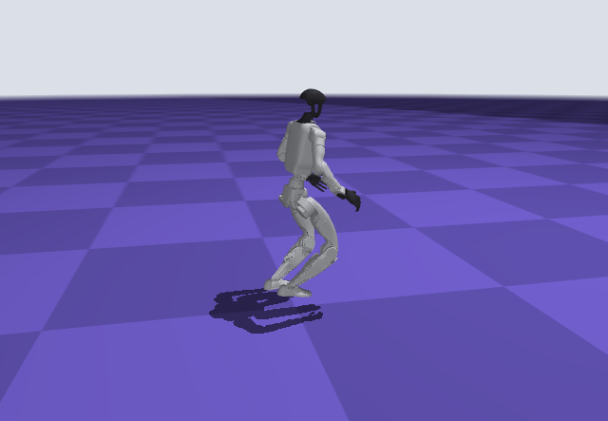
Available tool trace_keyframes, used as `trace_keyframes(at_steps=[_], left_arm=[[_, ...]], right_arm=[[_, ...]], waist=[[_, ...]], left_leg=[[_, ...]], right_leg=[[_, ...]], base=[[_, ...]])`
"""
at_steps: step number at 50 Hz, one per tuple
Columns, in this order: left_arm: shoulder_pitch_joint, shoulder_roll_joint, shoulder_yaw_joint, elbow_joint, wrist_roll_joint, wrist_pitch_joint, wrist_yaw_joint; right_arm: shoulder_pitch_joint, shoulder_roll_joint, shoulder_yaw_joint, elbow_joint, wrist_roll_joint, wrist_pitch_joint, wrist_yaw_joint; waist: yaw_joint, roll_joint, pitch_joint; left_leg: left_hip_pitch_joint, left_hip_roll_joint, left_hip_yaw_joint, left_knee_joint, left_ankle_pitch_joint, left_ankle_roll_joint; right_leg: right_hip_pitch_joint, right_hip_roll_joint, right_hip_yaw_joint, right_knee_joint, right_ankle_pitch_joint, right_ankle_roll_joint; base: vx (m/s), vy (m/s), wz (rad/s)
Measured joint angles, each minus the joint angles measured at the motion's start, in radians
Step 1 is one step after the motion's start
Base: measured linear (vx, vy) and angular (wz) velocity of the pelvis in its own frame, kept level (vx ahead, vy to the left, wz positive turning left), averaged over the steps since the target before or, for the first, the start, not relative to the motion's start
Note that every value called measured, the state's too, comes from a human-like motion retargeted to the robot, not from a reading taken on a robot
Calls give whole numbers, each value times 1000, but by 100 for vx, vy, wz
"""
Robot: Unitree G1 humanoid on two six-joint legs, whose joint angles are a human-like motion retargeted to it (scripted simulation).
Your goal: Run
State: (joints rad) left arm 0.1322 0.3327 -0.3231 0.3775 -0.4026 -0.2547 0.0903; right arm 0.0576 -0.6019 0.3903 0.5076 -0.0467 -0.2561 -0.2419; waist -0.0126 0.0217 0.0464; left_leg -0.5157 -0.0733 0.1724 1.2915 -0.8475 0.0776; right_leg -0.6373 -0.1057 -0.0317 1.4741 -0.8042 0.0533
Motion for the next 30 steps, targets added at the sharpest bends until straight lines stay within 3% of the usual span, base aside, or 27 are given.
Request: trace_keyframes(at_steps=[5,8,15,18,23,30], left_arm=[[0,7,-3,-44,1,-2,-25],[8,14,-3,-75,-16,-2,-54],[18,-9,21,-96,-29,24,-43],[17,-37,41,-50,-7,39,-5],[43,-51,49,14,18,51,11],[97,-28,49,21,68,39,-19]], right_arm=[[37,-2,11,-84,-8,-8,24],[75,-7,2,-141,-13,-10,41],[86,-20,-12,-224,-53,6,30],[56,-15,-7,-208,-81,18,10],[40,-5,-14,-187,-86,24,-18],[54,-9,-20,-221,-57,9,-15]], waist=[[8,45,6],[15,58,6],[59,73,23],[94,100,19],[83,73,8],[64,54,-10]], left_leg=[[24,43,-55,47,109,-80],[23,59,-89,112,130,-98],[16,175,-106,310,12,-66],[-17,249,-107,338,-23,-59],[13,219,-81,257,-7,-53],[49,144,-93,110,170,-118]], right_leg=[[33,97,-7,-65,73,0],[66,144,-3,-108,90,-8],[104,223,-14,-87,-68,-109],[78,270,-33,-104,-68,-133],[109,222,-40,-102,-67,-104],[124,168,-50,-151,123,-25]], base=[[8,-4,0],[5,-6,19],[2,-6,0],[-1,-2,-39],[9,1,22],[4,1,11]])
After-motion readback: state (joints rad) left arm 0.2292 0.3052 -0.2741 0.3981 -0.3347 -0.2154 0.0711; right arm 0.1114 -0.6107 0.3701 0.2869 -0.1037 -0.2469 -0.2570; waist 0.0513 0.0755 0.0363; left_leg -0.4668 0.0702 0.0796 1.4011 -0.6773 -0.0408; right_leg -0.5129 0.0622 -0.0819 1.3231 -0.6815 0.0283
